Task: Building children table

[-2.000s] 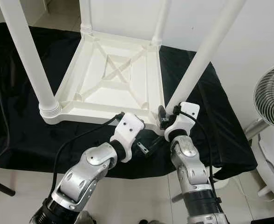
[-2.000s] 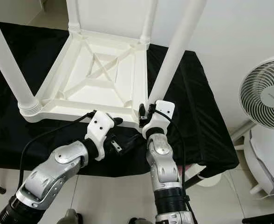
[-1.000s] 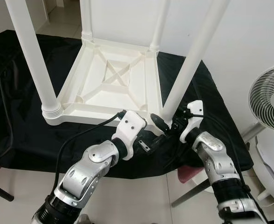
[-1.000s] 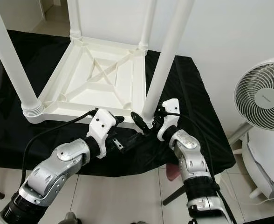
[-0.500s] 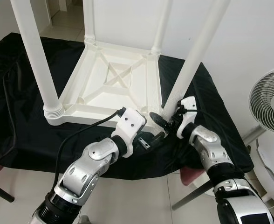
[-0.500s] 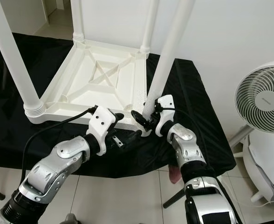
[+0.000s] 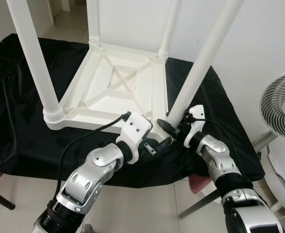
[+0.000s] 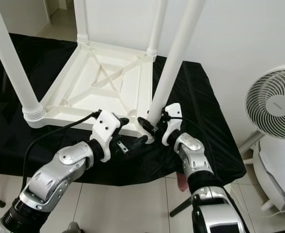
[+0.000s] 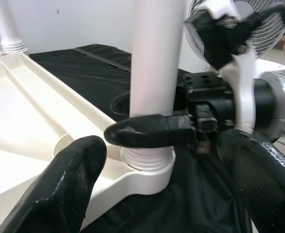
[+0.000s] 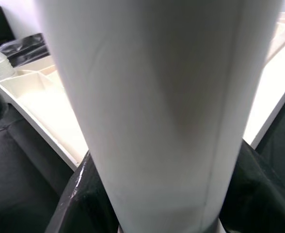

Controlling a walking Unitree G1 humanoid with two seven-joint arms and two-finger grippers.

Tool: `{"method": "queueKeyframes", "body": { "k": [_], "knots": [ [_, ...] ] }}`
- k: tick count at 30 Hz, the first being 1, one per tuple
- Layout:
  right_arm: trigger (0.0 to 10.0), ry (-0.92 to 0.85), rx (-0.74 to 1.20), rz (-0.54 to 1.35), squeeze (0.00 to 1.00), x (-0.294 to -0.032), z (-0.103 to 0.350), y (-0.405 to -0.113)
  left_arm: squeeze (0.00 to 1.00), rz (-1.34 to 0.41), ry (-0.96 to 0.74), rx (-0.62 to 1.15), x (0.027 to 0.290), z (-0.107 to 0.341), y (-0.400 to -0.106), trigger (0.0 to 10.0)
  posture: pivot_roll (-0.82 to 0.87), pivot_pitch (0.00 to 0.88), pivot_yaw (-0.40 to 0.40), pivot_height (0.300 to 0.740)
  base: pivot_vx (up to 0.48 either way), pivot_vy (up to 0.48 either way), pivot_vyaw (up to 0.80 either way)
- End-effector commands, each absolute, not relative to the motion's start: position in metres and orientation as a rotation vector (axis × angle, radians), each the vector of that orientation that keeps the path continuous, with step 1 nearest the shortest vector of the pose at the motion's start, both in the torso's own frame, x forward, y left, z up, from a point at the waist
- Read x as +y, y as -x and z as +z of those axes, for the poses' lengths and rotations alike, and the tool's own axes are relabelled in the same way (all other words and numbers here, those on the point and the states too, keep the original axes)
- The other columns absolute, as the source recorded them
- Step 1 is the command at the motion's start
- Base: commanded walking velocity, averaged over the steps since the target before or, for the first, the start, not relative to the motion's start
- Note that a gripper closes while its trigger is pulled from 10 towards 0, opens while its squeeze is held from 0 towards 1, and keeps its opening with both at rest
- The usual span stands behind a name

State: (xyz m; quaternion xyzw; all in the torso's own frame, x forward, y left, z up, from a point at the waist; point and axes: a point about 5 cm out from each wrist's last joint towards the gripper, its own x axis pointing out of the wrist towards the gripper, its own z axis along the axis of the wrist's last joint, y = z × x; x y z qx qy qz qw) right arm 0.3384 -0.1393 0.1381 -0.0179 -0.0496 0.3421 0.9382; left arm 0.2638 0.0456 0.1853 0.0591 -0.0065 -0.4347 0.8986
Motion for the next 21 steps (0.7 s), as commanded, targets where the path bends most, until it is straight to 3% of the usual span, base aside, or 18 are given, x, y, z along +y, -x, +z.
{"method": "queueKeyframes", "body": {
  "k": [1, 7, 15, 21],
  "knots": [
    [10.0, 0.014, -0.064, 0.656, 0.0, -0.138, 0.13, -0.332, 0.0, -0.93, -0.117, -0.019, 0.043, 0.188, -0.26, 10.0, 0.07, 0.121, -0.106, 0.74, 0.0, 0.0, 0.0],
    [10.0, -0.006, -0.101, 0.519, 0.0, -0.133, 0.137, -0.326, 0.0, -0.929, -0.119, -0.018, 0.043, 0.188, -0.26, 10.0, 0.06, 0.134, -0.106, 0.74, 0.0, 0.0, 0.0],
    [10.0, -0.085, -0.092, 0.021, 0.0, -0.129, 0.142, -0.311, 0.0, -0.937, -0.117, -0.014, 0.043, 0.187, -0.261, 10.0, 0.03, 0.14, -0.096, 0.74, 0.0, 0.0, 0.0],
    [10.0, -0.113, -0.055, -0.021, 0.0, -0.116, 0.14, -0.305, 0.0, -0.946, -0.125, -0.009, 0.044, 0.186, -0.261, 10.0, 0.03, 0.138, -0.1, 0.74, 0.0, 0.0, 0.0]
  ]
}}
